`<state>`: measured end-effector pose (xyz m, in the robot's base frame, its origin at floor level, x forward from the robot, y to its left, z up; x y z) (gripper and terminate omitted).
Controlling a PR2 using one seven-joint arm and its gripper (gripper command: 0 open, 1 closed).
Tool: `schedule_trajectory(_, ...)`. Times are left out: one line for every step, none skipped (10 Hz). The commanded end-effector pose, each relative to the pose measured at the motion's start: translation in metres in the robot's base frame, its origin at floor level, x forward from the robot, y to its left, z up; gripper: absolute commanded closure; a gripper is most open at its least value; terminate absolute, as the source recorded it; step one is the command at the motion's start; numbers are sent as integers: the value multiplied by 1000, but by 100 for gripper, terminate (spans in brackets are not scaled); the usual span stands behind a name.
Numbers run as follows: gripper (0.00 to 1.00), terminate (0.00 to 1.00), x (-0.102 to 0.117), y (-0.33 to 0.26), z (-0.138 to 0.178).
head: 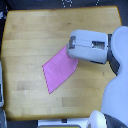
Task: Folding a cloth
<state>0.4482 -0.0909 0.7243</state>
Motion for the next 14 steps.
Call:
schedule_trajectory(100, 0, -2, -1, 0)
schedule_trajectory(100, 0, -1, -1, 1)
schedule_trajectory(100, 0, 0, -1, 1)
schedule_trajectory(100, 0, -1, -2, 3)
schedule_trajectory(100, 0, -2, -5, 7)
schedule_trajectory(100, 0, -2, -6, 7)
schedule_trajectory(100, 0, -1, -7, 16)
schedule_trajectory(100, 0, 10, -1, 30)
schedule_trajectory(100, 0, 17, 2, 37)
schedule_trajectory(100, 0, 22, 9, 53)
schedule_trajectory(100, 0, 24, 14, 66)
schedule_trajectory(100, 0, 18, 24, 82)
schedule_trajectory(100, 0, 5, 35, 96)
schedule_trajectory(100, 0, -1, 38, 102)
